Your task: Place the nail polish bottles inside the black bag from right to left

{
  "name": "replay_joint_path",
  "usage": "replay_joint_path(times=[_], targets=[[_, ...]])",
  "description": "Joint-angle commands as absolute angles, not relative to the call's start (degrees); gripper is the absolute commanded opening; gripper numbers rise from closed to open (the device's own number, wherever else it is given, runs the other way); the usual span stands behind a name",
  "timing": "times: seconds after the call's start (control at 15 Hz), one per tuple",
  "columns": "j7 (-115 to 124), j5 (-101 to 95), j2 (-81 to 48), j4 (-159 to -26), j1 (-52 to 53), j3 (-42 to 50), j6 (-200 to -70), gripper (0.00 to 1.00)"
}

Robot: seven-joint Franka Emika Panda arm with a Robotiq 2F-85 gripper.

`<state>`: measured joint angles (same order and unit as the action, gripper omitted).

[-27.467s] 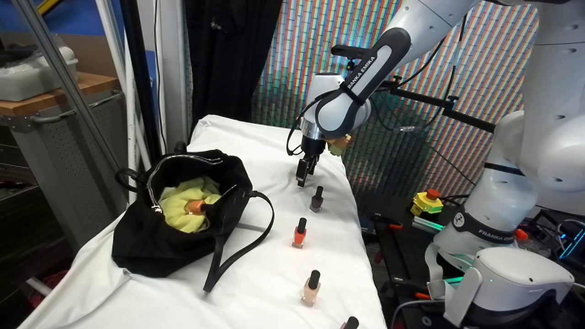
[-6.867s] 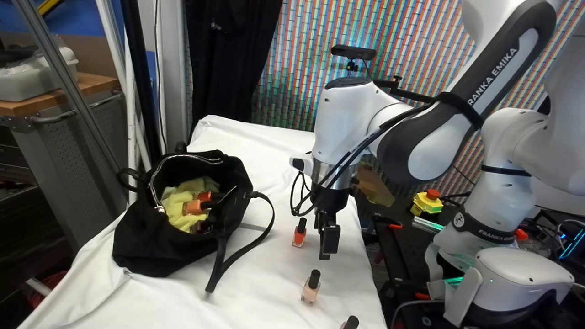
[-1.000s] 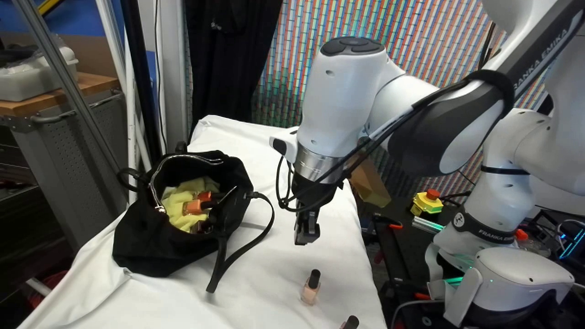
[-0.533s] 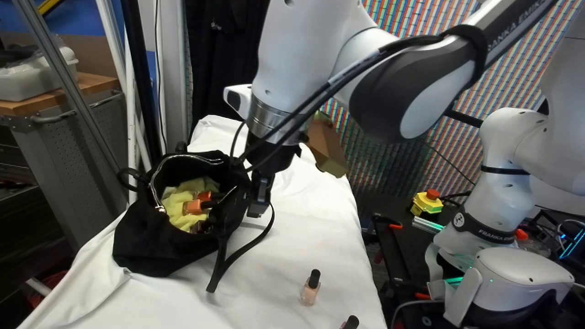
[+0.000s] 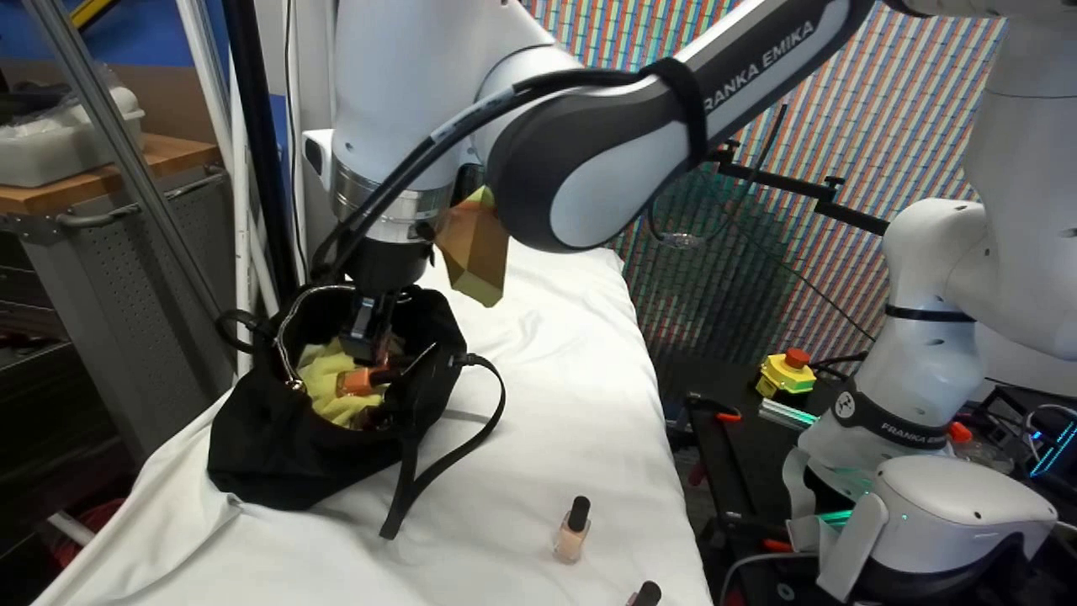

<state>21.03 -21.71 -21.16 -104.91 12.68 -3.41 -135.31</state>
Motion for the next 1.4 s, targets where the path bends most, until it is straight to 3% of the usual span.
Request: replay_joint_path(times=[0.0,0.53,0.6,0.67,1.0,1.33], targets=[[21.6,-23.3,-28.0,-94.5,14.5,-0.8,-132.4,0.15],[20.4,-21.8,-37.2,-81.9,14.7,2.5,-128.2,0.15],[20.3,-21.7,-37.9,-80.8,14.6,2.7,-127.7,0.58],[20.2,-21.5,-38.6,-79.8,14.6,2.9,-127.3,0.66],[20.7,-21.6,-40.1,-77.3,14.9,3.3,-126.1,0.98],[20.6,-21.1,-36.6,-81.9,15.6,2.4,-125.5,1.00]])
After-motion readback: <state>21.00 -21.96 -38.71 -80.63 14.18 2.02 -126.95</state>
